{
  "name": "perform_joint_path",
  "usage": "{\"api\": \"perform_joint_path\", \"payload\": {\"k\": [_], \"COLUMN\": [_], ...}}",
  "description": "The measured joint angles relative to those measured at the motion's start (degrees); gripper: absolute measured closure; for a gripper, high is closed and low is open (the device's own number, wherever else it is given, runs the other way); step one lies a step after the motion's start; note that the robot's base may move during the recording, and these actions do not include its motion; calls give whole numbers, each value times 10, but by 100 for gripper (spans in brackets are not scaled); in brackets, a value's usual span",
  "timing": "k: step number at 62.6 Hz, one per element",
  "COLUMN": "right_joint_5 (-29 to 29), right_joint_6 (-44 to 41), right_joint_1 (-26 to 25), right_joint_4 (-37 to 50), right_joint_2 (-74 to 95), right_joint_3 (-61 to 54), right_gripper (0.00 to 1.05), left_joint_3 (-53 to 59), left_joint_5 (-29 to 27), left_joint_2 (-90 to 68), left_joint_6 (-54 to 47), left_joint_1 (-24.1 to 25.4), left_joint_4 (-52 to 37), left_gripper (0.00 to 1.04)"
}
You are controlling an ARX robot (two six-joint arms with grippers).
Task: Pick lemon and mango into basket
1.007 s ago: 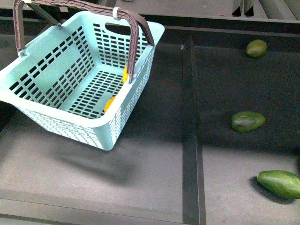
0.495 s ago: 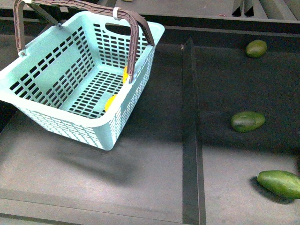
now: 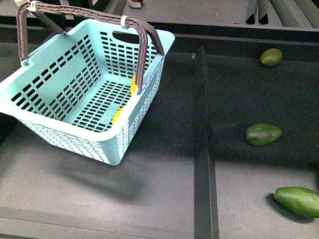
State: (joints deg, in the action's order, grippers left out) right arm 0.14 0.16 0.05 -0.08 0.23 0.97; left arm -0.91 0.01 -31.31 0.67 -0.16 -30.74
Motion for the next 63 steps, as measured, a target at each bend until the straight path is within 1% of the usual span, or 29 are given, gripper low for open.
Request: {"api": "perform_joint_path", "payload": {"k": [23,48,52,54,63], "right_joint_5": [0,0,0,0,0], "right_joint_6": [0,0,0,0,0], "right_joint_1": [0,0,0,0,0], "right_joint_4": [0,0,0,0,0], "right_joint_2": [0,0,0,0,0], "right_joint_3": [0,0,0,0,0], "right_gripper": [9,9,9,9,9], "left_joint_3": [0,0,0,0,0], "left_joint_5": [0,0,0,0,0], "left_joint_2": [131,215,276,298,309], "left_joint_6": [0,0,0,0,0], "left_joint_1": [0,0,0,0,0], "left_joint_4": [125,209,290,302,305], "left_gripper": [101,101,101,101,101]}}
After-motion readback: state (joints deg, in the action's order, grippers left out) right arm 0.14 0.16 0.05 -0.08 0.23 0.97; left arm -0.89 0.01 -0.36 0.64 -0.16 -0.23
